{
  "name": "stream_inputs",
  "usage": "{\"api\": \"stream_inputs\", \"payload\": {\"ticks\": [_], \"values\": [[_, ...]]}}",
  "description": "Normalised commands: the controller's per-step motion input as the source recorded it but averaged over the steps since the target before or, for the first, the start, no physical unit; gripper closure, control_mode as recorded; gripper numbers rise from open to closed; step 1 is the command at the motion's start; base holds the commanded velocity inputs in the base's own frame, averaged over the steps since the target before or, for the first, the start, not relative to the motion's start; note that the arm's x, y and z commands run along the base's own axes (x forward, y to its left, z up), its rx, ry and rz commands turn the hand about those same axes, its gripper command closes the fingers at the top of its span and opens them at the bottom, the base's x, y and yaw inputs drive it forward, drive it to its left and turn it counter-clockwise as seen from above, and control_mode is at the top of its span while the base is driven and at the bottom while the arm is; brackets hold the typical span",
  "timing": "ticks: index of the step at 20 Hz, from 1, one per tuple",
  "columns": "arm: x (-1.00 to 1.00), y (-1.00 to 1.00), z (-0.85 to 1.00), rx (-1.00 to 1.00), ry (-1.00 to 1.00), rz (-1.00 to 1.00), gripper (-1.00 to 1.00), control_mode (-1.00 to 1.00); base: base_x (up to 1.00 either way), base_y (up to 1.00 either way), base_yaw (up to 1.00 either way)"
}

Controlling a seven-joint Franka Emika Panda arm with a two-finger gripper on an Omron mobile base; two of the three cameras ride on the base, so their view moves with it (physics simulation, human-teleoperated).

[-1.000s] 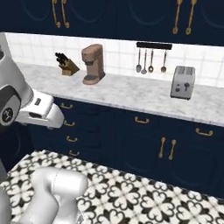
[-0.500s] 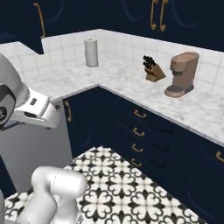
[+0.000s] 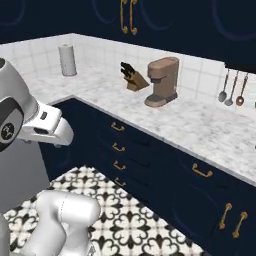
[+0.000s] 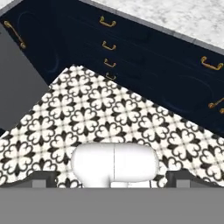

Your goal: Gather all objects into one cabinet and sort the glasses and bowls to opposite sides.

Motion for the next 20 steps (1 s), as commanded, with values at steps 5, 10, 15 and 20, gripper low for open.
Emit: {"api": "stream_inputs", "payload": {"ticks": [5, 10, 15, 20], "values": [[0.0, 0.0, 0.0, 0.0, 0.0, 0.0, -1.0, 1.0, 0.0, -1.0, -0.34], [0.0, 0.0, 0.0, 0.0, 0.0, 0.0, -1.0, 1.0, 0.03, -1.0, -0.28], [0.0, 0.0, 0.0, 0.0, 0.0, 0.0, -1.0, 1.0, 0.0, -1.0, -0.13], [0.0, 0.0, 0.0, 0.0, 0.0, 0.0, -1.0, 1.0, -0.06, -1.0, 0.0]]}}
